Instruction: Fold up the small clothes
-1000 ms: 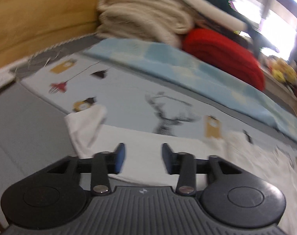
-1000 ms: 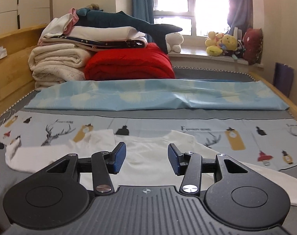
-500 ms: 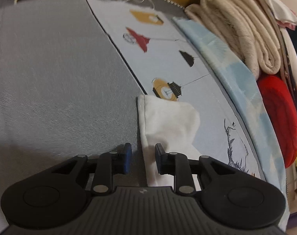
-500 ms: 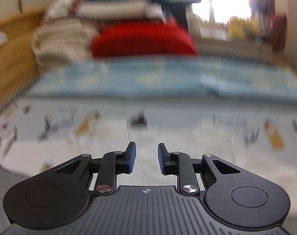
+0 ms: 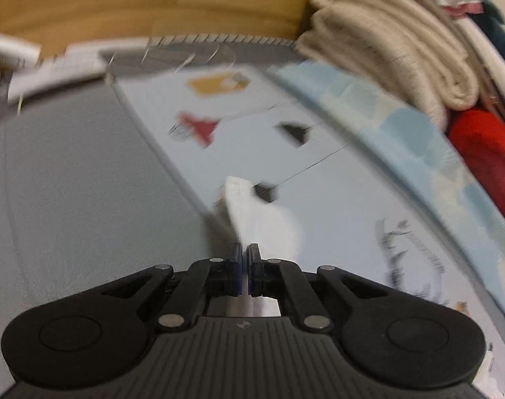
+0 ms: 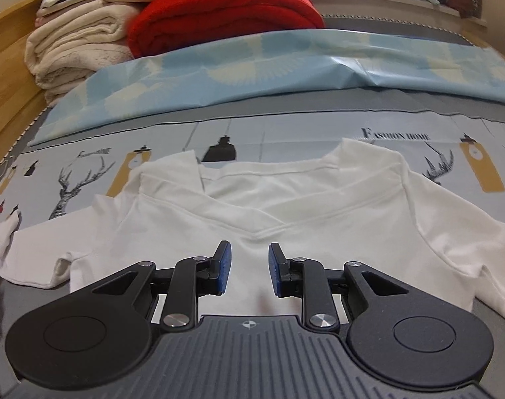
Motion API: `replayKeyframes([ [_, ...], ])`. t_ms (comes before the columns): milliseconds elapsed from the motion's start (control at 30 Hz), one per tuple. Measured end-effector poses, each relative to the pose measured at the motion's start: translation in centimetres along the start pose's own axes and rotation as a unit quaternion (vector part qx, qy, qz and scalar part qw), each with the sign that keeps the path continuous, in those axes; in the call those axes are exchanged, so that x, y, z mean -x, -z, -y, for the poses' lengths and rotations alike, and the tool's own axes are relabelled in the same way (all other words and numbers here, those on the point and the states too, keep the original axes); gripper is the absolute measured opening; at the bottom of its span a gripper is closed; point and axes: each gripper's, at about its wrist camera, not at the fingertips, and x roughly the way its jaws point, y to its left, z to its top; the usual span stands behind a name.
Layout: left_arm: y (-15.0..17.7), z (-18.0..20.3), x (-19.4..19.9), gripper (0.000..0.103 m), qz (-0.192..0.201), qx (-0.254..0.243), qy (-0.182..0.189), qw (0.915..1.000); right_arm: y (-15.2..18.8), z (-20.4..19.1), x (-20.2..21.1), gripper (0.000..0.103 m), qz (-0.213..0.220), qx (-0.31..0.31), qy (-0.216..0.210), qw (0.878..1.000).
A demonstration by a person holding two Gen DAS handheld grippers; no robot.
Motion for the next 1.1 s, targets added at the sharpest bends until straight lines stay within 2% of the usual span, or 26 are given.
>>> replayKeyframes([
  [67,0.6,3.5,2.5,0.003,0.010,-0.017,0.031,0.9993,0.1,0.5,0.2,0.026,-0.005,-0.011,0.004,1.000],
  [200,3.7,11.4,6.2,0.002,-0.009,-0.044,0.116,0.9923,0.7,1.4,0.3,0.026,-0.019,-0.034,0.005,0.999],
  [267,6.2,15.5,8.0,0.002,-0.027,-0.058,0.167,0.9839,1.0,1.5,0.5,0.025,-0.023,-0.033,0.005,0.999],
  [333,9.3,19.9,10.0,0.002,-0.051,-0.073,0.237,0.9673,1.2,1.7,1.0,0.022,-0.016,-0.036,0.007,0.999],
  [367,11.1,22.2,11.3,0.002,-0.065,-0.087,0.274,0.9557,1.3,1.8,1.1,0.017,-0.013,-0.039,0.009,0.999],
  [433,15.0,26.2,13.6,0.003,-0.105,-0.122,0.343,0.9255,1.5,2.5,1.4,0.017,-0.008,-0.055,0.017,0.998],
  [467,17.3,28.2,14.4,0.003,-0.151,-0.149,0.387,0.8975,1.5,3.1,1.4,0.017,-0.008,-0.069,0.025,0.997],
  [500,19.0,29.7,14.7,0.008,-0.196,-0.175,0.415,0.8710,1.6,3.8,1.4,0.017,-0.009,-0.084,0.032,0.996],
  [533,20.7,30.8,15.0,0.010,-0.226,-0.204,0.427,0.8512,1.6,4.5,1.3,0.017,-0.011,-0.101,0.042,0.994],
  [567,21.4,31.3,15.3,0.010,-0.221,-0.228,0.415,0.8526,1.7,5.5,1.1,0.018,-0.016,-0.122,0.053,0.991],
  [600,21.5,31.3,15.4,0.011,-0.205,-0.245,0.396,0.8606,1.7,6.3,0.9,0.018,-0.020,-0.141,0.059,0.988],
  [667,20.4,30.5,14.4,0.011,-0.181,-0.248,0.353,0.8838,1.8,7.9,0.4,0.019,-0.032,-0.178,0.062,0.982],
  [733,18.4,29.0,12.6,0.011,-0.162,-0.226,0.299,0.9127,1.8,9.2,0.0,0.025,-0.038,-0.209,0.055,0.975],
  [800,16.9,27.5,11.0,0.012,-0.158,-0.209,0.246,0.9331,2.0,9.9,-0.5,0.034,-0.040,-0.227,0.049,0.972],
  [867,15.3,26.0,9.2,0.012,-0.158,-0.187,0.191,0.9504,2.3,10.2,-1.2,0.034,-0.044,-0.233,0.052,0.970],
  [933,13.9,24.4,7.9,0.012,-0.161,-0.162,0.162,0.9600,2.7,10.6,-2.2,0.035,-0.052,-0.241,0.066,0.967],
  [1000,12.9,23.3,7.0,0.012,-0.167,-0.136,0.152,0.9647,3.2,11.0,-3.4,0.035,-0.067,-0.252,0.077,0.962],
  [1100,11.4,22.8,6.2,0.012,-0.160,-0.123,0.143,0.9690,3.7,11.1,-5.4,0.037,-0.081,-0.252,0.087,0.960],
])
